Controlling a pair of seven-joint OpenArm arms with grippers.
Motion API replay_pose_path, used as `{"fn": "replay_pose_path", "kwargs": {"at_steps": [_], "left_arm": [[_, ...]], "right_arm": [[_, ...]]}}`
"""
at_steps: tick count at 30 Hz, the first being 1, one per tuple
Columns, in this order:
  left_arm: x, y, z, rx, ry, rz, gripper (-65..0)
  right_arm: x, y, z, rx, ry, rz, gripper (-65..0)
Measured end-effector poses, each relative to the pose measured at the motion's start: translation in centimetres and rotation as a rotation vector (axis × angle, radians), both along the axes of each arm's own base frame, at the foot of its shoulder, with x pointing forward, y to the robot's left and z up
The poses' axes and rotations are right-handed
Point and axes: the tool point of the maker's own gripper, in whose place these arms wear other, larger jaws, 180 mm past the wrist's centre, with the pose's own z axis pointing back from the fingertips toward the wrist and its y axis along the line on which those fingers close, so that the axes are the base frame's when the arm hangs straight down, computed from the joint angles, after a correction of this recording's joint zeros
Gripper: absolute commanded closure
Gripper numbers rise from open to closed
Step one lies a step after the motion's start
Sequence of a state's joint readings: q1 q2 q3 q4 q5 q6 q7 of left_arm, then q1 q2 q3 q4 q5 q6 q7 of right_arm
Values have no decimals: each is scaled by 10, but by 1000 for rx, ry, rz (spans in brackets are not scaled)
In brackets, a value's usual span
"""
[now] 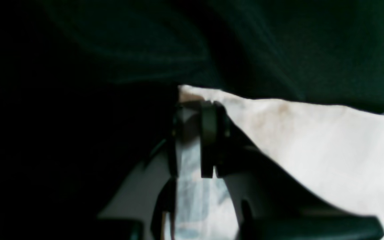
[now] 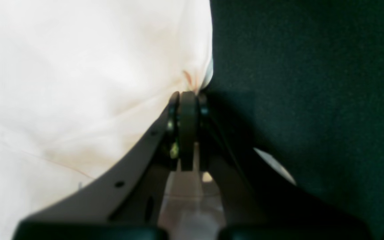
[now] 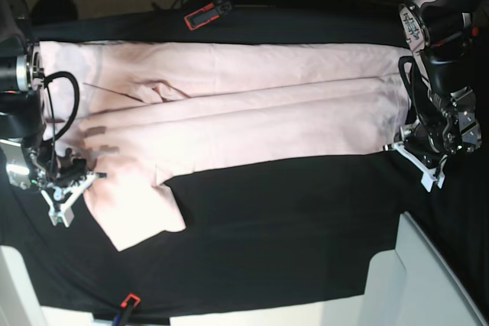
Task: Fold the T-shirt properly
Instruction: 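Regrip the folded edge with the left gripper near the collar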
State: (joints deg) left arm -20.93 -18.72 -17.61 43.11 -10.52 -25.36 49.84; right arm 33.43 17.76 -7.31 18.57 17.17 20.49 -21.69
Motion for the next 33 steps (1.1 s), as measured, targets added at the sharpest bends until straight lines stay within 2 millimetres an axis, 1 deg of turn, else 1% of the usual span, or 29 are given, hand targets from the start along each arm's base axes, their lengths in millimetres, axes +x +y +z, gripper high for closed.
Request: {"fn": "replay_pose_path", "kwargs": {"at_steps": [1, 2, 4, 8, 9, 10, 11, 14, 15, 16, 17, 20, 21, 23, 28, 30, 33], "left_arm": [[0, 0, 0, 0, 0, 0, -82], [0, 0, 0, 0, 0, 0, -64], [0, 2, 1, 4, 0, 1, 0], [2, 2, 4, 8, -10, -1, -3], [4, 4, 6, 10, -20, 4, -13], [6, 6, 9, 16, -28, 5, -40], [7, 9, 11, 21, -33, 6, -84], [7, 10, 12, 23, -31, 9, -257], [6, 10, 11, 22, -30, 8, -302], [6, 10, 11, 21, -29, 9, -338], [6, 10, 11, 22, -29, 9, -356], [6, 8, 9, 17, -27, 8, -359], [5, 6, 7, 8, -22, 11, -359], [-4, 2, -5, -13, 9, 21, -359], [2, 4, -5, -46, -16, 61, -358], [1, 8, -5, -77, -45, 110, -358], [0, 9, -5, -85, -44, 119, -356]], "right_arm": [[0, 0, 0, 0, 0, 0, 0], [0, 0, 0, 0, 0, 0, 0], [0, 0, 0, 0, 0, 0, 0], [0, 0, 0, 0, 0, 0, 0], [0, 0, 0, 0, 0, 0, 0], [0, 0, 0, 0, 0, 0, 0], [0, 0, 0, 0, 0, 0, 0], [-1, 0, -1, 1, -3, -1, 0], [-2, 0, -2, 1, -2, -1, 0], [-2, 0, -2, 1, -2, -1, 0], [-2, 0, -2, 1, -2, -1, 0], [-2, 0, -2, 2, -2, -1, 0], [-2, 0, -2, 2, -2, -1, 0], [-2, 0, -2, 4, -3, -4, 0], [-2, 1, -2, 6, -3, -4, 0], [-1, 1, -1, 6, -5, -4, 0], [-2, 1, -2, 6, -5, -4, 0]]}}
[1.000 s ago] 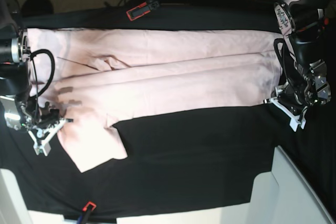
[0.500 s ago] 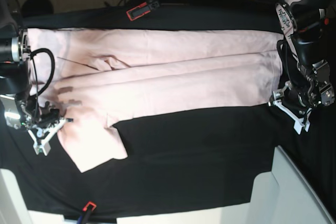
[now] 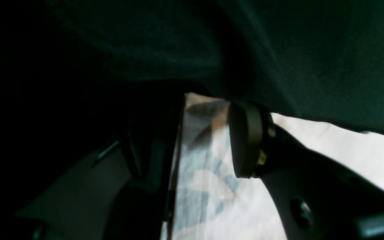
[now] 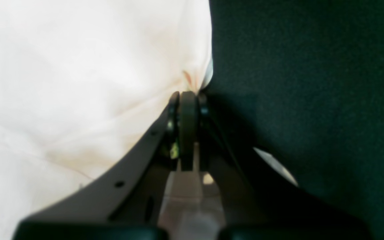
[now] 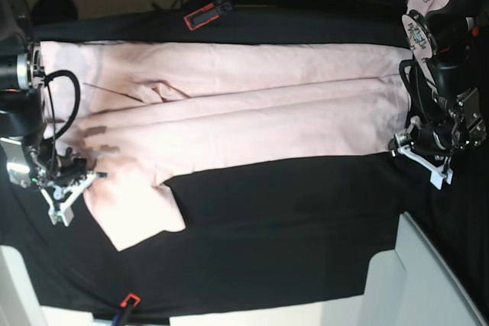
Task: Fold the T-shirt properly
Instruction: 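Regrip the folded edge with the left gripper near the collar, then hold both edges and lift the shirt, folding it over lengthwise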
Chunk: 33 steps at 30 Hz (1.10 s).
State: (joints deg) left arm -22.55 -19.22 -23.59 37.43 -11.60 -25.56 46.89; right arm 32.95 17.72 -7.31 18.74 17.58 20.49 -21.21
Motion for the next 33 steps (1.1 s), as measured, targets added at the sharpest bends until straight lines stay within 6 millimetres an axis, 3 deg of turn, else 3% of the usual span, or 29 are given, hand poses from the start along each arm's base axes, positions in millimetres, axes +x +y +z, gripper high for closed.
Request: {"fn": "replay_pose_path", "kwargs": {"at_steps": [7, 9, 12, 14, 20, 23, 26, 29, 33], "left_arm": [[6, -26, -2, -39, -14, -76, -338], [6, -28, -1, -45, -5, -90, -260], [5, -33, -3, -48, -1, -96, -67], [5, -35, -4, -52, 4, -98, -24], [3, -32, -2, -38, 9, -105, 0], [-9, -26, 4, 8, 34, -128, 0], [-8, -15, 28, 82, 23, -158, 0], [4, -7, 56, 136, -18, -172, 0], [4, -7, 58, 149, -14, -180, 0]], "right_arm": [[0, 0, 0, 0, 0, 0, 0], [0, 0, 0, 0, 0, 0, 0], [0, 0, 0, 0, 0, 0, 0], [0, 0, 0, 0, 0, 0, 0], [0, 0, 0, -1, 0, 0, 0], [1, 0, 1, -2, -3, 4, 0], [3, 3, 4, -14, -4, 24, 0], [4, 5, 4, -11, -8, 26, 0], [6, 2, 7, -21, -14, 17, 0]]}}
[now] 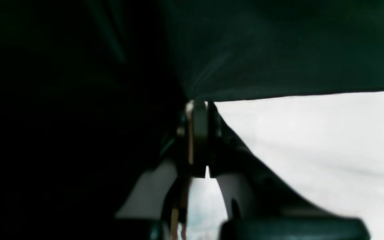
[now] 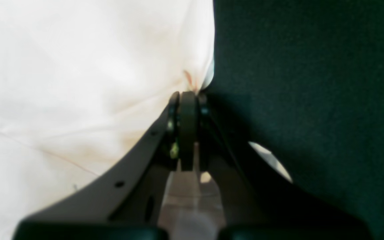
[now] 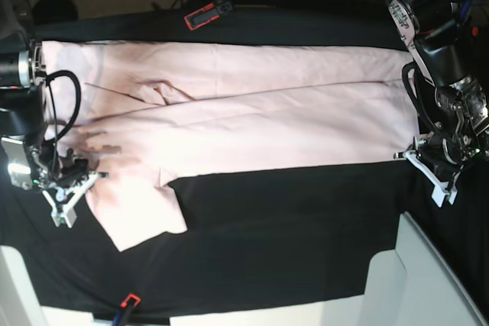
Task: Fold the T-shirt properly
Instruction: 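Hold both edges and lift the shirt, folding it over lengthwise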
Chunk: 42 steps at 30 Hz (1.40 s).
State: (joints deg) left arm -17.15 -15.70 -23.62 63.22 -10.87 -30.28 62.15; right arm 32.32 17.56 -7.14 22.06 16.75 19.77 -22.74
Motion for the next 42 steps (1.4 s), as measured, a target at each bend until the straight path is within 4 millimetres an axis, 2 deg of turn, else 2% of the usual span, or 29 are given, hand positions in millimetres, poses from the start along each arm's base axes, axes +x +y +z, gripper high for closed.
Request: {"fn": "replay_pose_path", "kwargs": {"at_steps": [6, 8, 11, 14, 19, 22, 25, 29, 31, 35, 37, 40, 42], "left_arm": [[0, 0, 0, -1, 1, 0, 0], [0, 0, 0, -1, 0, 1, 0], [0, 0, 2, 2, -4, -1, 0], [3, 1, 12, 23, -26, -11, 0], [11, 4, 31, 63, -88, -22, 0], [5, 3, 26, 68, -76, -28, 0], [-4, 1, 17, 61, -47, -29, 0], [-1, 2, 21, 62, -58, -29, 0], [2, 2, 26, 73, -74, -33, 0], [14, 4, 52, 115, -147, -44, 0], [23, -2, 59, 125, -164, -73, 0], [31, -21, 56, 144, -145, -150, 0], [36, -26, 58, 141, -153, -165, 0]], "right_arm": [[25, -15, 32, -50, -115, -22, 0], [27, -21, 36, -55, -126, -31, 0], [18, -33, 35, -28, -98, -90, 0], [11, -44, 39, -30, -106, -113, 0], [6, -43, 49, -53, -86, -85, 0], [-1, -45, 53, -70, -82, -70, 0], [-19, -56, 56, -77, -74, -96, 0], [-31, -61, 69, -90, -81, -106, 0], [-31, -62, 81, -101, -116, -103, 0], [-45, -63, 90, -117, -121, -102, 0], [-51, -68, 95, -125, -117, -114, 0], [-51, -77, 112, -144, -151, -139, 0], [-51, -82, 120, -156, -167, -148, 0]]}}
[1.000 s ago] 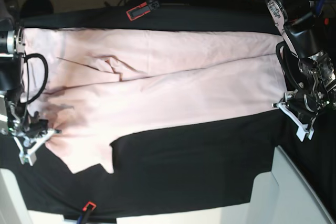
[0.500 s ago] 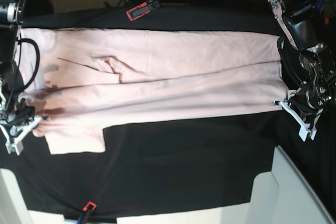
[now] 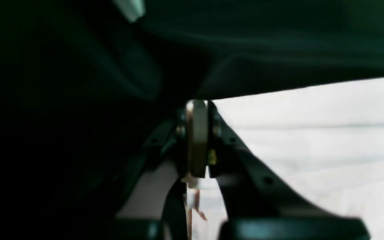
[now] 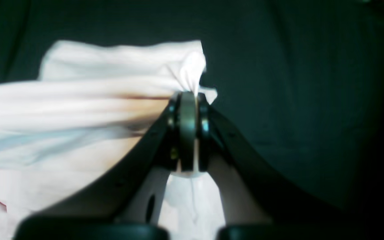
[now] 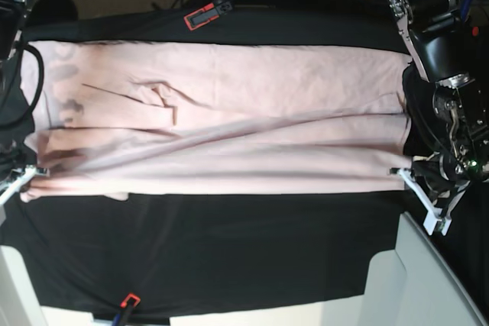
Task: Fold the T-shirt properly
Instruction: 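Hold both edges and lift the shirt, folding it over lengthwise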
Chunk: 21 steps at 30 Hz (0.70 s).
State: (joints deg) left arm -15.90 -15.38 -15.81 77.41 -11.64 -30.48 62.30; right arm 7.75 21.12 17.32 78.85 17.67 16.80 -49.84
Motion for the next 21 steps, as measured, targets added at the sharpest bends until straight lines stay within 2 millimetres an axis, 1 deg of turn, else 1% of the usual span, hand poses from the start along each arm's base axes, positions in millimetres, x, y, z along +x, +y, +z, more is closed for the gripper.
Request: {"fn": "replay_pose_path", "kwargs": {"at_steps": [6, 9, 12, 14, 16, 21], "left_arm": [[9, -5, 7, -10, -28, 0, 0], [13, -6, 17, -3, -57, -5, 0], [17, -5, 26, 14, -81, -8, 0], [20, -6, 33, 15, -100, -11, 0], [22, -5, 35, 17, -106, -11, 0], [24, -5, 39, 19, -113, -11, 0]], "right_arm": [[-11, -3, 13, -25, -23, -5, 0], [-17, -7, 16, -37, -34, -13, 0], [-21, -2, 16, -16, -47, -26, 0], [-22, -5, 21, -7, -71, -50, 0], [-20, -6, 23, -8, -77, -51, 0], [-4, -4, 37, -2, -125, -54, 0]]}}
